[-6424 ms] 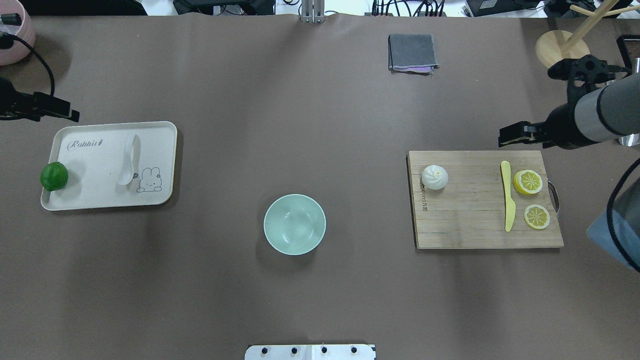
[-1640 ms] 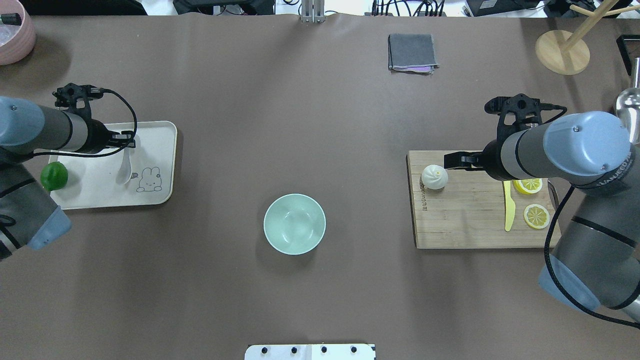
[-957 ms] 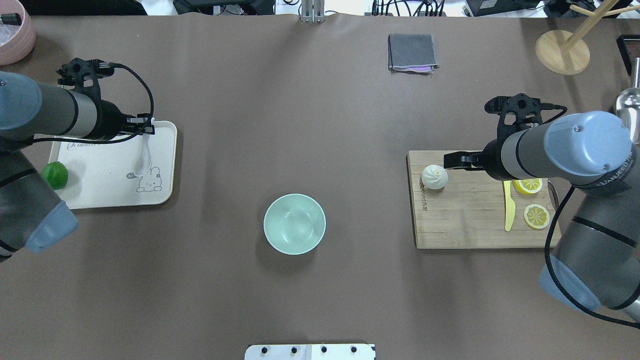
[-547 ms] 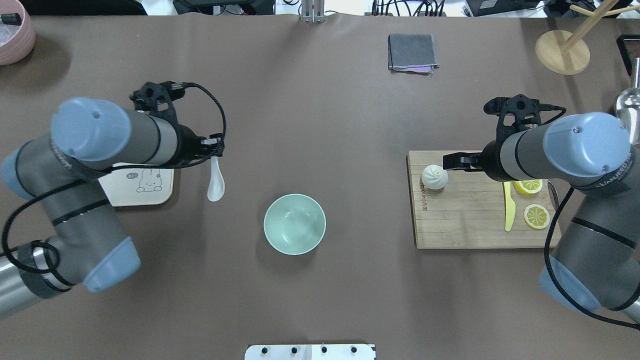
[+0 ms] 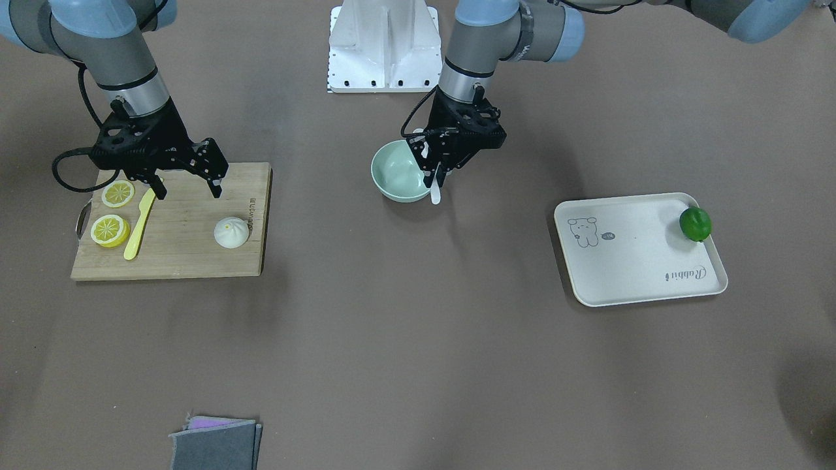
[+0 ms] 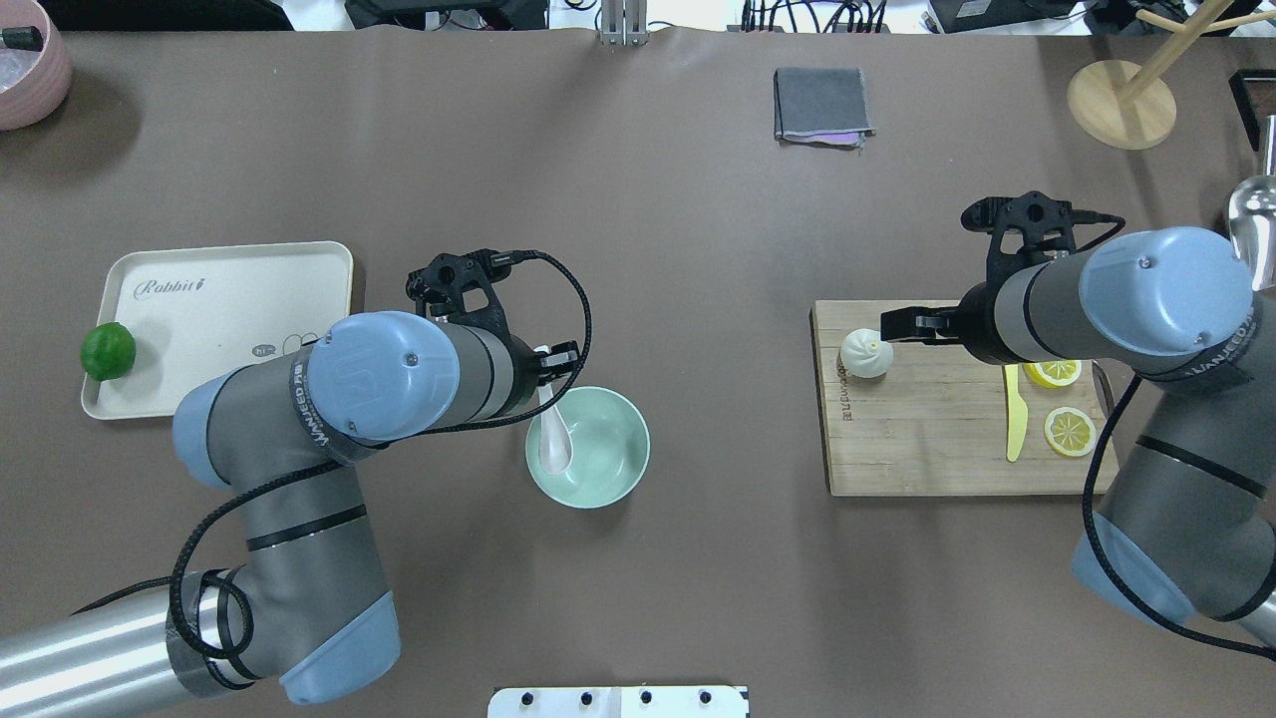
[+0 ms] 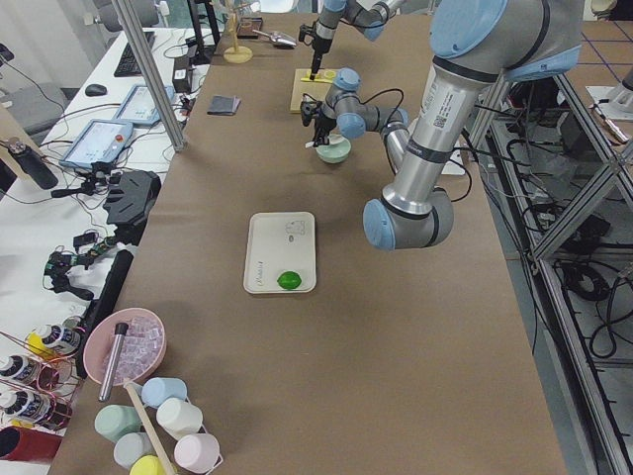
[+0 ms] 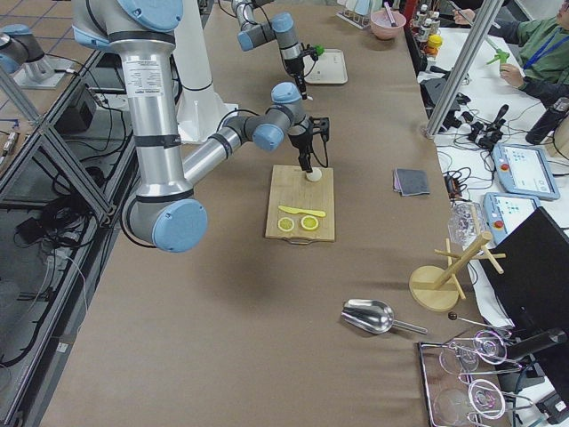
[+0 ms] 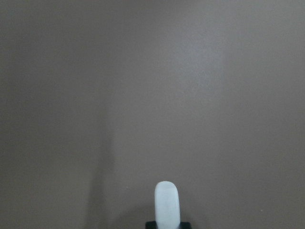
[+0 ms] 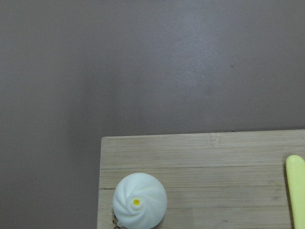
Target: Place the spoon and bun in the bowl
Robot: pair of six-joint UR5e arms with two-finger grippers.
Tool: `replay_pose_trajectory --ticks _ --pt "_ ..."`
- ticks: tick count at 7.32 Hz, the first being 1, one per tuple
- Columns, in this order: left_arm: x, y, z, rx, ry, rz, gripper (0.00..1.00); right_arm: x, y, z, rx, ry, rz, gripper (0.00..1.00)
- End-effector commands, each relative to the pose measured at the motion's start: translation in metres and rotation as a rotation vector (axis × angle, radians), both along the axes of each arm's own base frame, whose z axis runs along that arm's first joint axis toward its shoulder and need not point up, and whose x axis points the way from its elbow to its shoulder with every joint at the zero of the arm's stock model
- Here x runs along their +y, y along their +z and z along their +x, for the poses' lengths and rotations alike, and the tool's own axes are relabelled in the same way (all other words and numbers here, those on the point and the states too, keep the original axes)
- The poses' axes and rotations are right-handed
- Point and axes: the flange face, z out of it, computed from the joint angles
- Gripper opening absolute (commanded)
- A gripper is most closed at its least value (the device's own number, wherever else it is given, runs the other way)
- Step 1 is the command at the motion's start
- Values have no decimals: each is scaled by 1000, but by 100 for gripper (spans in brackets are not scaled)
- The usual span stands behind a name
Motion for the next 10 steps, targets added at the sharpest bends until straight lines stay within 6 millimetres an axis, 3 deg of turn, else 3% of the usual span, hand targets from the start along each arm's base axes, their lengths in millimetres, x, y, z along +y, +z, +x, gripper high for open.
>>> replay_pose_trajectory --ticks 1,3,6,7,8,9,10 --pt "4 -3 4 2 -1 2 0 0 -1 0 -2 0 2 99" --pt "16 -3 12 0 12 9 2 0 -2 1 -6 11 0 99" --pt "27 -2 20 -2 36 13 52 0 -1 1 -5 11 -1 99" --pt "27 -2 20 -3 38 16 71 0 -1 1 -5 11 -1 99" --pt "26 -2 19 -4 35 20 97 0 -1 1 -5 11 -1 99" --pt "18 -10 3 -5 47 66 98 0 -2 0 -5 8 -1 99" --pt "-8 -7 -25 -48 99 159 98 0 -3 -3 -3 5 -3 99"
